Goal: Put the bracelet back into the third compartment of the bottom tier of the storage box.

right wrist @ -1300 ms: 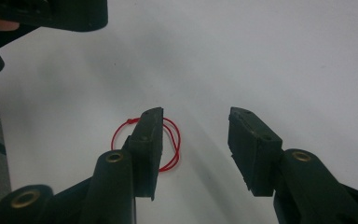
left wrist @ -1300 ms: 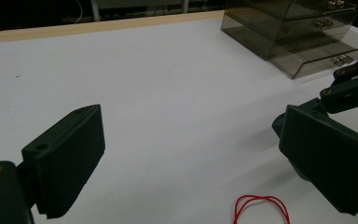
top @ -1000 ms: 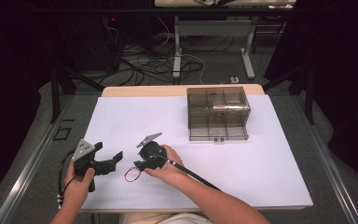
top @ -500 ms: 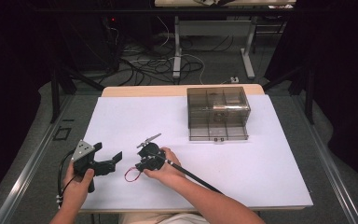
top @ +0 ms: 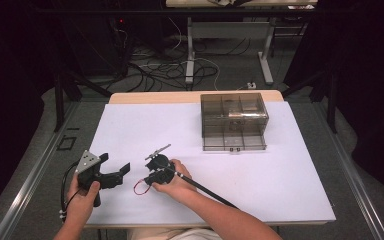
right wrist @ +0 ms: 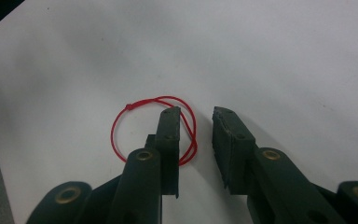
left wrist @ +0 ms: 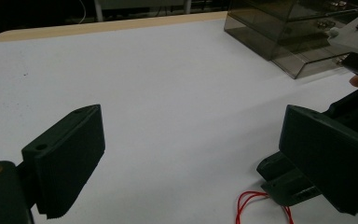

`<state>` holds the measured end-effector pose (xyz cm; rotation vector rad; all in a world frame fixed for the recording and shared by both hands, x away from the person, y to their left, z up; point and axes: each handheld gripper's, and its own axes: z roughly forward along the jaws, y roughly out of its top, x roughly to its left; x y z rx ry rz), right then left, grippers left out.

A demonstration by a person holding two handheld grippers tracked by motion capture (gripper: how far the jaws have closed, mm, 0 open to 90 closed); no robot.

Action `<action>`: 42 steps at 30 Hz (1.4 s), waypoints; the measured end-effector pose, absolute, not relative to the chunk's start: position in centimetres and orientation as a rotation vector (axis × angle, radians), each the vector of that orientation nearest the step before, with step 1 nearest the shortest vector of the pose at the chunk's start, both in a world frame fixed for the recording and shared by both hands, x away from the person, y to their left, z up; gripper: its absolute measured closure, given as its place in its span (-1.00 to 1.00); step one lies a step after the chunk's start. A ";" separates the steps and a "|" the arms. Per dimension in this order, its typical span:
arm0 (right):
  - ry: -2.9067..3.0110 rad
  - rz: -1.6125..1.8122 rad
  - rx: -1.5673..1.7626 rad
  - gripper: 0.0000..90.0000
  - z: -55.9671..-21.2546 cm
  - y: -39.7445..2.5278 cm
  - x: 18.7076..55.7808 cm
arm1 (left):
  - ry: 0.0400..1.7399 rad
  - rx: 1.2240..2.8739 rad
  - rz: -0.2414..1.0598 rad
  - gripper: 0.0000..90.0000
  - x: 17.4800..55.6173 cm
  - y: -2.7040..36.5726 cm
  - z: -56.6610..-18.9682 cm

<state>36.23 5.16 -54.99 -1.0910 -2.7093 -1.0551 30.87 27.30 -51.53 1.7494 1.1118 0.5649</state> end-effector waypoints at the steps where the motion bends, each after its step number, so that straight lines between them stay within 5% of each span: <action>1: -2.711 -1.046 -1.095 0.62 -55.0 5.3 36.2 | 1.112 1.749 0.565 -0.84 30.9 27.3 -51.5; 42: -2.893 -1.062 -0.987 1.00 -55.3 6.4 35.1 | 1.110 1.750 0.561 -0.84 30.9 27.3 -51.5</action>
